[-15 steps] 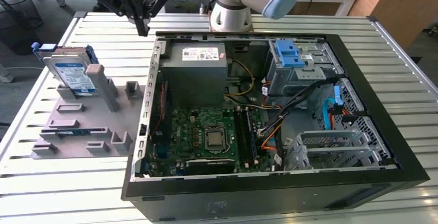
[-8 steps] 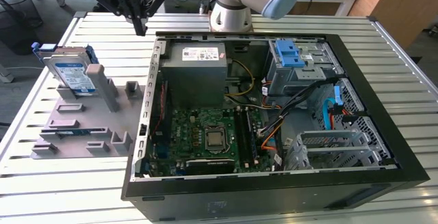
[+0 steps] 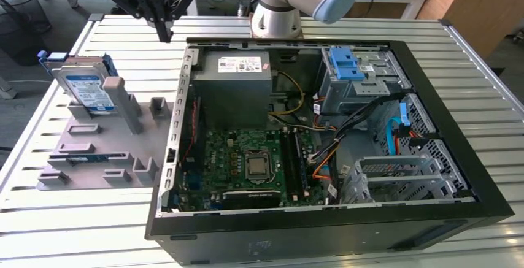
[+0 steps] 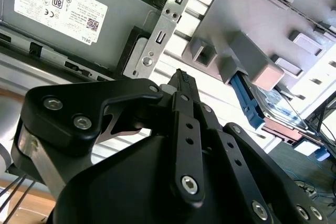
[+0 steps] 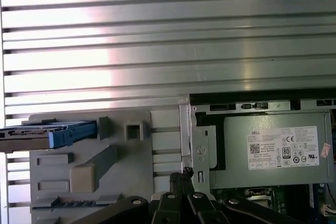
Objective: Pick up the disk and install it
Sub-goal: 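Reach for the disk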
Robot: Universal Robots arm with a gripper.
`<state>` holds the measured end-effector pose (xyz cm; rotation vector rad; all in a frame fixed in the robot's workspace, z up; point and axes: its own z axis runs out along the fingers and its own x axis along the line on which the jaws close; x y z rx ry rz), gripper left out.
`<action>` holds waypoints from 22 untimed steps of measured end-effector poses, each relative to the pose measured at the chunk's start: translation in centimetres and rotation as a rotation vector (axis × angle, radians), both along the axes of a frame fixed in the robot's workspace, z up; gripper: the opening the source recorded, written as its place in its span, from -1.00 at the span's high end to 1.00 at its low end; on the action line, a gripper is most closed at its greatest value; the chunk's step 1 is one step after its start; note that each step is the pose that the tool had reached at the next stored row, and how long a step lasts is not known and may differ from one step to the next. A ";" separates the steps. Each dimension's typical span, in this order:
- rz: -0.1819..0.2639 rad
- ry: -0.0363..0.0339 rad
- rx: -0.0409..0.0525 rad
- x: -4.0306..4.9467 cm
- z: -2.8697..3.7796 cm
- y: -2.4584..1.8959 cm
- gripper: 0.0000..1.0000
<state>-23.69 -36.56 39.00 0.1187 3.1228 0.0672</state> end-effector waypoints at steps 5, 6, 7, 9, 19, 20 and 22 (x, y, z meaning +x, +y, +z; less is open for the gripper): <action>0.000 0.0000 0.0000 -0.37 -0.01 0.16 0.79; 0.000 0.0000 0.0000 -0.46 -0.01 0.20 0.79; 0.000 0.0000 0.0000 -0.55 -0.01 0.25 0.79; 0.000 0.0000 0.0000 -0.72 -0.02 0.36 0.79; 0.000 0.0000 0.0000 -1.57 -0.04 0.71 0.79; 0.000 0.0000 0.0000 -1.65 -0.04 0.74 0.79; 0.000 0.0000 0.0000 -1.82 -0.05 0.79 0.79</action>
